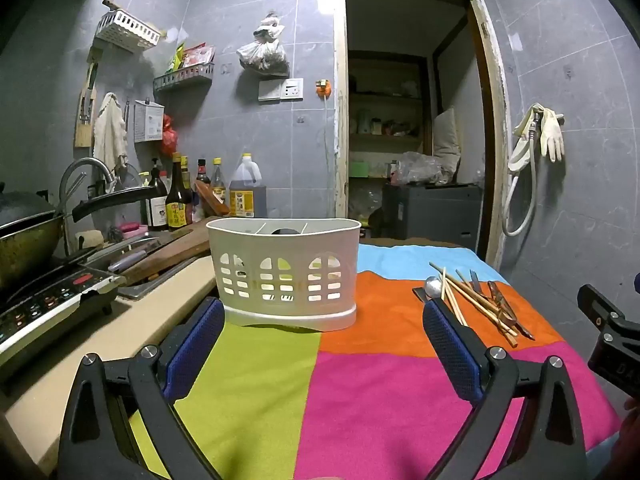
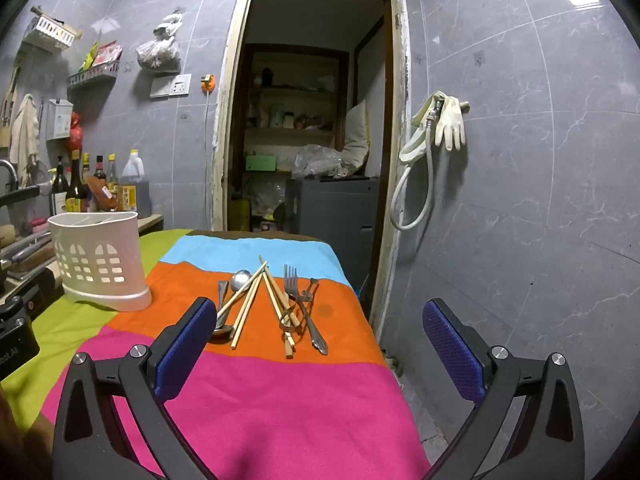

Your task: Organize utensils

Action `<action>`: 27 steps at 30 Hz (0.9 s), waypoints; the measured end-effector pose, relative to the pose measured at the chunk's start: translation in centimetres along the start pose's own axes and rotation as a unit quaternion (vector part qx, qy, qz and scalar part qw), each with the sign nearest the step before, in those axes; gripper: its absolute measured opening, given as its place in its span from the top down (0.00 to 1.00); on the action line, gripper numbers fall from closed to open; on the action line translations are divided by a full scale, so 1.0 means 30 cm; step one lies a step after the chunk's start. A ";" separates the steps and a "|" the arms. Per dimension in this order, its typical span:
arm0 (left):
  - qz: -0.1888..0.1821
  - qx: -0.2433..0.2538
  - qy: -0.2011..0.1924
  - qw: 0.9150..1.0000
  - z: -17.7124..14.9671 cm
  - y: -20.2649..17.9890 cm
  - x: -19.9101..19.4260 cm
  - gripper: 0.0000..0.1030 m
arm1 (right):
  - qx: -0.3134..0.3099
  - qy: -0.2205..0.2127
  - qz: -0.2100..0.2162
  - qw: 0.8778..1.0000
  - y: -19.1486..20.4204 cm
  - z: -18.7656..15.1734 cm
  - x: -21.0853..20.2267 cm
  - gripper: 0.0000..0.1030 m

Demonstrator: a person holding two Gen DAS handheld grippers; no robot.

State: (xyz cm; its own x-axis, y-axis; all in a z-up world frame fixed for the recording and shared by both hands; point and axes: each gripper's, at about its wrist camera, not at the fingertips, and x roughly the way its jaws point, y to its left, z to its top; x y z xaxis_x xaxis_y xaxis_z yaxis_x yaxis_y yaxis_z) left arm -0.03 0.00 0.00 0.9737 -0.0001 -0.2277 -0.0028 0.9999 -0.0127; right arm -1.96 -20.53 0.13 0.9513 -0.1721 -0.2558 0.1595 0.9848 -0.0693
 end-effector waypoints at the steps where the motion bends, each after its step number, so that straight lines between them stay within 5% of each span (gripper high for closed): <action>1: 0.000 0.000 0.001 1.000 0.000 0.000 0.000 0.05 | 0.000 0.000 0.000 1.000 0.000 0.000 0.000 0.00; 27: 0.001 -0.002 0.006 1.000 0.000 0.001 -0.001 0.05 | 0.001 -0.001 0.000 1.000 0.006 0.000 0.004 0.00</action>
State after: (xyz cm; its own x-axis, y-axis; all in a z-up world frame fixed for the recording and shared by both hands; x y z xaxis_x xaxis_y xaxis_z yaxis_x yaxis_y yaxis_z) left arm -0.04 0.02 0.01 0.9711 0.0018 -0.2385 -0.0060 0.9998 -0.0166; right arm -1.81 -20.38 0.08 0.9517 -0.1724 -0.2542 0.1603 0.9847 -0.0676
